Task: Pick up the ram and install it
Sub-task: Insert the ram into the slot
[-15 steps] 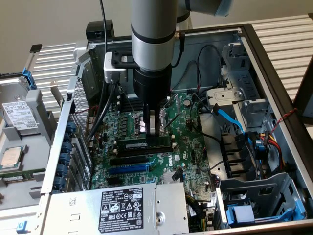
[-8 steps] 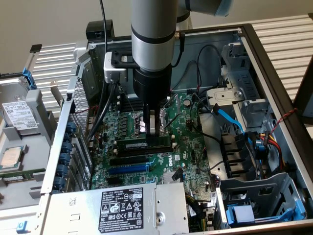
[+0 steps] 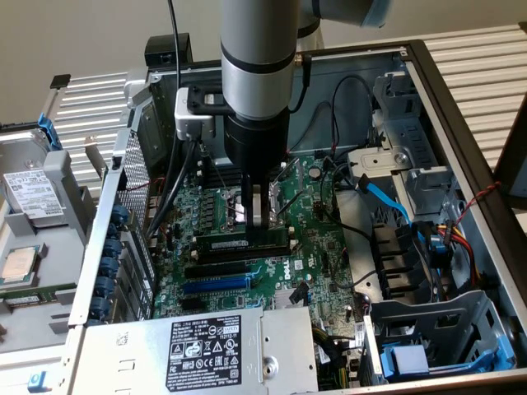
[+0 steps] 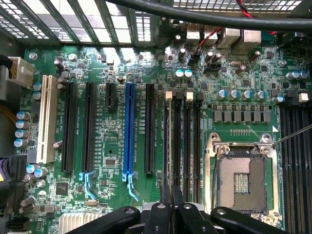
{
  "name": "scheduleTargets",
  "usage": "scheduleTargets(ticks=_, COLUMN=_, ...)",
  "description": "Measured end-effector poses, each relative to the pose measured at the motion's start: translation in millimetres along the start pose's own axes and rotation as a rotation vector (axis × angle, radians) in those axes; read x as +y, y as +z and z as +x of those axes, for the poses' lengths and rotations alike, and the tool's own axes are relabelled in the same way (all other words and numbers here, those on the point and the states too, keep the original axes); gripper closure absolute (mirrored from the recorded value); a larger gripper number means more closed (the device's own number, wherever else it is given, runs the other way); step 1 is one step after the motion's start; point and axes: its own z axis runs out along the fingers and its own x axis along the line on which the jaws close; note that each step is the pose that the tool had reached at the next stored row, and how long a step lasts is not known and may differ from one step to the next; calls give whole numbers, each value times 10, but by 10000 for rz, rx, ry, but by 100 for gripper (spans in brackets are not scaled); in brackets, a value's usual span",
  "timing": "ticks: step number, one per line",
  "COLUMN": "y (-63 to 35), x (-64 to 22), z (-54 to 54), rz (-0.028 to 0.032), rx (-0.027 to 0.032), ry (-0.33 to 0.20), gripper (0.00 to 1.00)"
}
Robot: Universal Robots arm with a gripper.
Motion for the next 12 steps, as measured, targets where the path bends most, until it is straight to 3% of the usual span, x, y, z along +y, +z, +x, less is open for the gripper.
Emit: scheduleTargets(ticks=12, y=0, x=-2, z=0, rz=0, rx=0, ry=-1, gripper=88)
